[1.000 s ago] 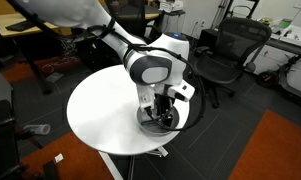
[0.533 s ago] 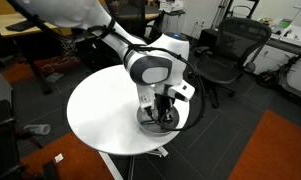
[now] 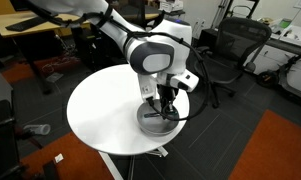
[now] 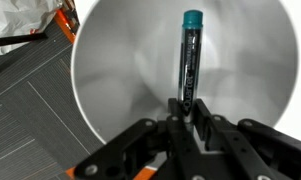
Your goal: Remove the marker from the grey bowl
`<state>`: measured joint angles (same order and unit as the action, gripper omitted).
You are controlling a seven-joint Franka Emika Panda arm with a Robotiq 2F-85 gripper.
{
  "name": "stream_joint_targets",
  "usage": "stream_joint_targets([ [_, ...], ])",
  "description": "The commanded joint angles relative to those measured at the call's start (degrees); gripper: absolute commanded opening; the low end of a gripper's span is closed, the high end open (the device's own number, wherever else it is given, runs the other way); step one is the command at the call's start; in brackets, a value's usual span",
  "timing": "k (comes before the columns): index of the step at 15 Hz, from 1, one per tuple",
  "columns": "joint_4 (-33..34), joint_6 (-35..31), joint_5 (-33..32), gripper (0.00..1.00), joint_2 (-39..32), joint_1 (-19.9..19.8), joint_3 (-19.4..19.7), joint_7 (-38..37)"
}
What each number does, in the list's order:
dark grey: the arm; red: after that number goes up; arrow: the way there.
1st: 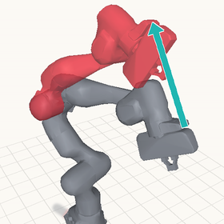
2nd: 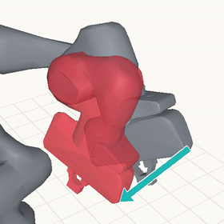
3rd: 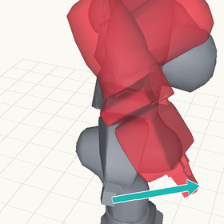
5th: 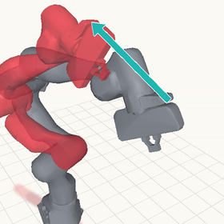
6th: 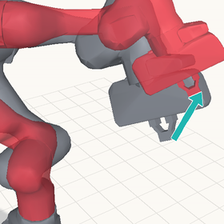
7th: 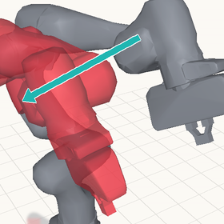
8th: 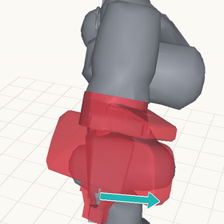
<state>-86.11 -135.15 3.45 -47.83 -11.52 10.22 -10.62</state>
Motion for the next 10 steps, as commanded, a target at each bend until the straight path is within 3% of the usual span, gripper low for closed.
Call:
stream_joint_targets([
  [1, -6.7, 1.9, -0.7, 0.05, 8.6, 2.0, 1.3, -2.6],
  [10, -23.5, 4.1, -2.8, 0.05, 25.2, 6.1, 3.2, -12.2],
])
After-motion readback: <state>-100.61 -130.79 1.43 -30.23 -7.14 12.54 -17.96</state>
